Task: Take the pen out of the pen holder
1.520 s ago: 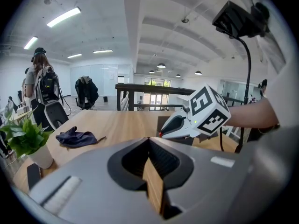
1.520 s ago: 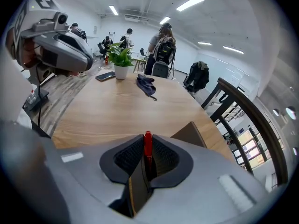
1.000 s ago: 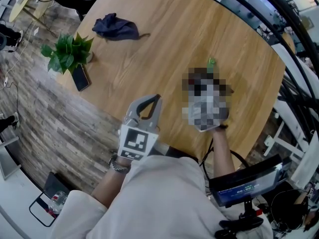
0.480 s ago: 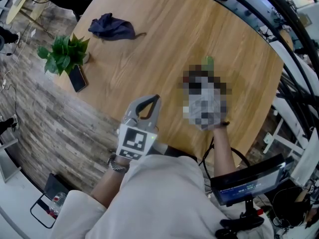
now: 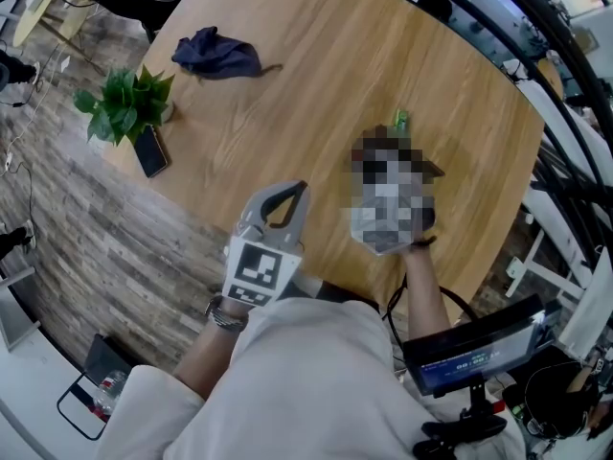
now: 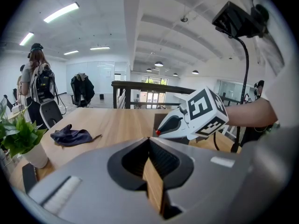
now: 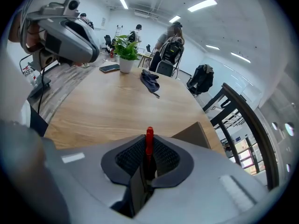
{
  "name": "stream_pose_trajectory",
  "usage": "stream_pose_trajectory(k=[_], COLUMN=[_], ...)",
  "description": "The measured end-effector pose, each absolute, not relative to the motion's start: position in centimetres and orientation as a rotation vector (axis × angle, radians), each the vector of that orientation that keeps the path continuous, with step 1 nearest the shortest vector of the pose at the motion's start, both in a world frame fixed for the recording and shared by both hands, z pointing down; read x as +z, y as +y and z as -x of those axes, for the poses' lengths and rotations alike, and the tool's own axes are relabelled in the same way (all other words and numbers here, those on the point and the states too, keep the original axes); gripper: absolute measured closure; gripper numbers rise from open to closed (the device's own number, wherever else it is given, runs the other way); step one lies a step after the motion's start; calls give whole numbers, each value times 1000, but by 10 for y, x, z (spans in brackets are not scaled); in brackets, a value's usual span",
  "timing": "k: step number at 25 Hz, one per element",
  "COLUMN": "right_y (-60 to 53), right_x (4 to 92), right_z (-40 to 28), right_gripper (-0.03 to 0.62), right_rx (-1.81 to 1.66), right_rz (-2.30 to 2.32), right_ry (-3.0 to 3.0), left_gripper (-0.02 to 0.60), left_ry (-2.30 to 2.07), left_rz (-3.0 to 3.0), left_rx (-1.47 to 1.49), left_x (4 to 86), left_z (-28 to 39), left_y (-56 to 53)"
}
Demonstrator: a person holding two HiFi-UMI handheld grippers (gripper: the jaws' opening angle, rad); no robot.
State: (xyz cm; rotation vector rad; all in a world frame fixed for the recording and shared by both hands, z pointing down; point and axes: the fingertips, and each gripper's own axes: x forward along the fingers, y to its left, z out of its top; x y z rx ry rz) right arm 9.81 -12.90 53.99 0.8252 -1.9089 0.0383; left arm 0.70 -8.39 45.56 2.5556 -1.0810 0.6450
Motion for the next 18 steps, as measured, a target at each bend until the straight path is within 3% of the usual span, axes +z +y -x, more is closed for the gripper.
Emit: stream_pose_trajectory(k=[18], right_y=[-128], right_x=[536], right_z=[-97], right_gripper=[563], right_rx=[41], right_rz=[-838], right_ry=[-1902], left_gripper=[581], left_ry=[-1128], left_rz=[-2550], left_rx=[624], left_x=[452], left_z=[6], left_y=[-88])
